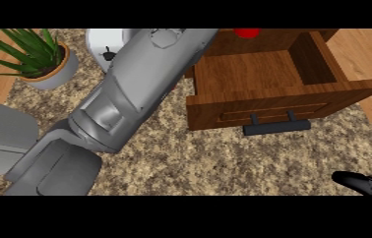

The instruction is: Pick up the can, place it into the drawer and close the drawer

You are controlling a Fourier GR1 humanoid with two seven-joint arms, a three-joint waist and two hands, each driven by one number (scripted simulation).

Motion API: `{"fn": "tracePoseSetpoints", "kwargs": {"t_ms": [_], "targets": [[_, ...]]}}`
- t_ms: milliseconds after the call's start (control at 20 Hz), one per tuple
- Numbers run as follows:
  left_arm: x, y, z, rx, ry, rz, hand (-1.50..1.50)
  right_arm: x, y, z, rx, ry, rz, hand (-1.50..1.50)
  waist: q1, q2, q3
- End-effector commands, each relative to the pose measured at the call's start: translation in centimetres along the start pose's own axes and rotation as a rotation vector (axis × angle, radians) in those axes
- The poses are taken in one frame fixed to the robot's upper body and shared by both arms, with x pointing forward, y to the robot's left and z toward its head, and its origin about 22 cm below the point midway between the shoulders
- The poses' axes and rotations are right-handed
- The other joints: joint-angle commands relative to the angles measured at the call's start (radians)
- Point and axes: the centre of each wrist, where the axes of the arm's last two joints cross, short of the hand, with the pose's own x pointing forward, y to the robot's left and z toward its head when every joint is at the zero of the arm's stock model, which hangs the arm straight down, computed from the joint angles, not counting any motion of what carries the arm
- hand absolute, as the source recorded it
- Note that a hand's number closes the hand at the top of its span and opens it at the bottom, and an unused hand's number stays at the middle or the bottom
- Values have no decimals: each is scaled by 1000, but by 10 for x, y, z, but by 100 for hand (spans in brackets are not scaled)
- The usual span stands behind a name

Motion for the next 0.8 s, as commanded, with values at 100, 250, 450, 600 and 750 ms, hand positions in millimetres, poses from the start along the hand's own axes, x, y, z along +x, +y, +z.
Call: {"fn": "tracePoseSetpoints", "kwargs": {"t_ms": [100,250,450,600,750], "targets": [[1,1,-4,79,-9,1,-150,-1,-10,-15,5,-11,0,-150,2,4,0],[2,-1,-4,108,-15,-13,-150,4,-4,-13,48,-44,83,-150,-22,10,1],[-6,1,-3,120,-11,29,-150,9,1,-9,96,-84,131,-150,-13,2,0],[-2,0,-3,111,-2,56,-150,14,6,-23,109,-139,240,-150,-19,11,0],[8,0,-3,78,5,97,-150,14,16,-33,138,-172,361,-150,18,9,-2]]}}
